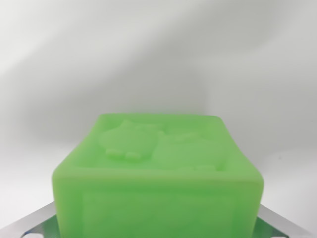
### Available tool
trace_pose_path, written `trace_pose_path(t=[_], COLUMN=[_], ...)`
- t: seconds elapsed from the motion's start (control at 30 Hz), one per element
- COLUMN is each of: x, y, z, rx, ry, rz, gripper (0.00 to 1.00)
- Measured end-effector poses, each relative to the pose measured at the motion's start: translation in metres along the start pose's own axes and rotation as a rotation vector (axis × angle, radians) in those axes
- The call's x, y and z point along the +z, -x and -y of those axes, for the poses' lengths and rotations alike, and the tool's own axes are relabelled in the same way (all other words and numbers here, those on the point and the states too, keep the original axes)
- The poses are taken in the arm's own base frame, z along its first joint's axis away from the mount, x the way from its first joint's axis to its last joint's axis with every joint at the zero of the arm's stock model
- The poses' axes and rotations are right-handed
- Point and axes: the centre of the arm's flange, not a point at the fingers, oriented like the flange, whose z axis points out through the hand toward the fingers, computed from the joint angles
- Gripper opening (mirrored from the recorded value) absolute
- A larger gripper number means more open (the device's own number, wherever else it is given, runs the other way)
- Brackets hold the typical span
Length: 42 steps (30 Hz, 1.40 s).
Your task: Stack cube
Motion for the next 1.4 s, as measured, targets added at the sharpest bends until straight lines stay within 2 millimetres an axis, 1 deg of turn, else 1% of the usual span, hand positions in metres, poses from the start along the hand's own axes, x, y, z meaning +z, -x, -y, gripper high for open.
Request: trace_pose_path(t=[0.37, 0.73, 1.0, 1.4], x=[-0.020, -0.050, -0.077, -0.086], y=[0.000, 0.001, 0.001, -0.014], z=[0.000, 0.001, 0.001, 0.008], rx=[0.000, -0.001, -0.003, -0.034], ry=[-0.001, -0.002, -0.006, -0.002], rz=[-0.002, -0.003, -0.004, -0.005], gripper=[0.00, 0.00, 0.00, 0.00])
